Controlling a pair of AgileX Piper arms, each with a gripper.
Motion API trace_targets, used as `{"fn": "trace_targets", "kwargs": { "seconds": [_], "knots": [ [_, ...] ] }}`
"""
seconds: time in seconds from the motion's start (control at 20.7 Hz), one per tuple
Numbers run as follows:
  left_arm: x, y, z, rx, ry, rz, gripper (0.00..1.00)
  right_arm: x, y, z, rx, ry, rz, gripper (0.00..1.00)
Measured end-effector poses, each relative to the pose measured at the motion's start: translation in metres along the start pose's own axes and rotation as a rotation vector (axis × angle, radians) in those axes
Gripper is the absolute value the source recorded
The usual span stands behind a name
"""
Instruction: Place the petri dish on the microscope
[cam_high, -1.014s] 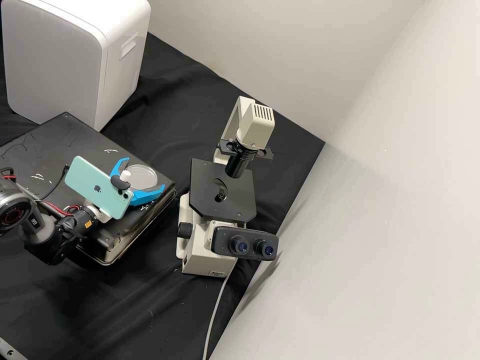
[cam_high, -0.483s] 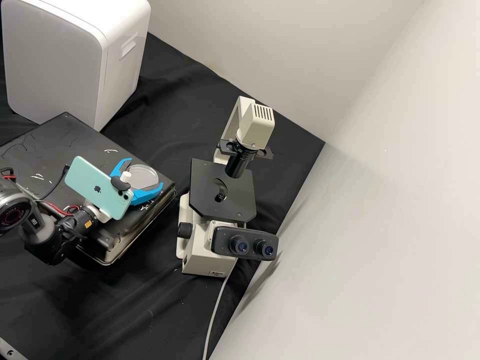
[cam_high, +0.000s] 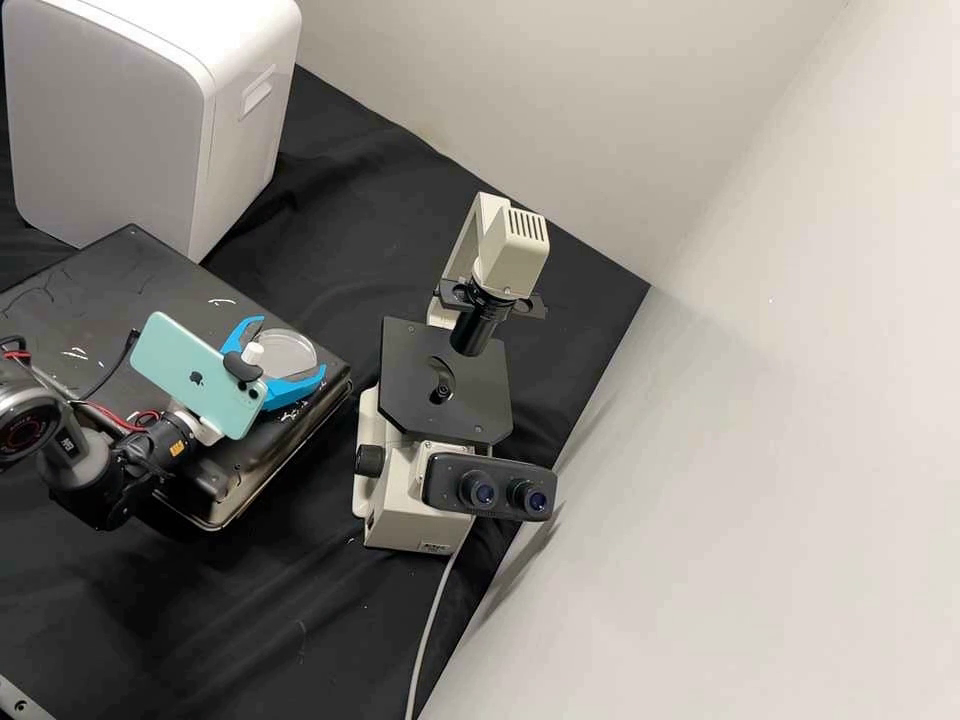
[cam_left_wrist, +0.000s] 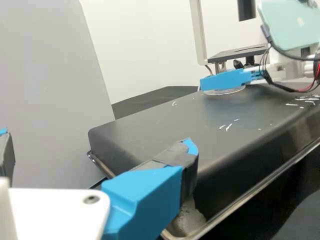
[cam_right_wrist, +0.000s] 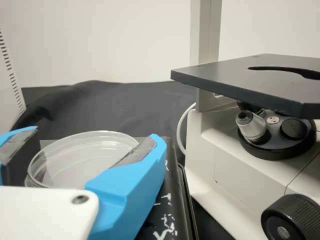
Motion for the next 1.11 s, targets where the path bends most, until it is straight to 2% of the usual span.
{"fn": "trace_targets", "kwargs": {
  "seconds": [0.29,0.48,0.63,0.72,0.87,0.92,1.11],
  "knots": [
    [0.0,0.0,0.0,0.0,0.002,0.0,1.0,-0.012,0.02,-0.008,0.005,0.019,0.054,0.0],
    [0.0,0.0,0.0,0.0,0.0,0.0,1.0,-0.019,0.035,-0.016,0.018,0.048,0.109,0.0],
    [0.0,0.0,0.0,0.0,0.0,0.0,1.0,-0.022,0.042,-0.019,0.011,0.065,0.133,0.0],
    [0.0,0.0,0.001,0.004,-0.009,0.0,1.0,-0.025,0.048,-0.022,0.022,0.076,0.151,0.0],
    [0.0,0.0,0.0,0.008,-0.012,0.0,1.0,-0.028,0.055,-0.023,0.036,0.087,0.174,0.0],
    [0.0,0.0,0.0,0.001,-0.012,0.0,1.0,-0.03,0.059,-0.023,0.037,0.086,0.19,0.0],
    [0.0,0.0,0.0,0.001,-0.012,0.0,1.0,-0.034,0.067,-0.023,0.05,0.088,0.221,0.0]
  ]
}}
